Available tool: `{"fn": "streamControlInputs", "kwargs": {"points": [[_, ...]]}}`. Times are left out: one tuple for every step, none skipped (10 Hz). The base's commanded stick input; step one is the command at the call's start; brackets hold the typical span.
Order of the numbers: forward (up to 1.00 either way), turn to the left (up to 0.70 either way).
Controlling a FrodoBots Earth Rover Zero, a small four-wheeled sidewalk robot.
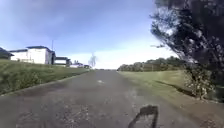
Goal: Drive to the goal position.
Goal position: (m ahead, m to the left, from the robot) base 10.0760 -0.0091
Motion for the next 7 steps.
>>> {"fn": "streamControlInputs", "kwargs": {"points": [[1.00,0.00],[1.00,0.00],[1.00,0.00],[1.00,0.00],[1.00,0.00],[1.00,0.27],[1.00,0.27]]}}
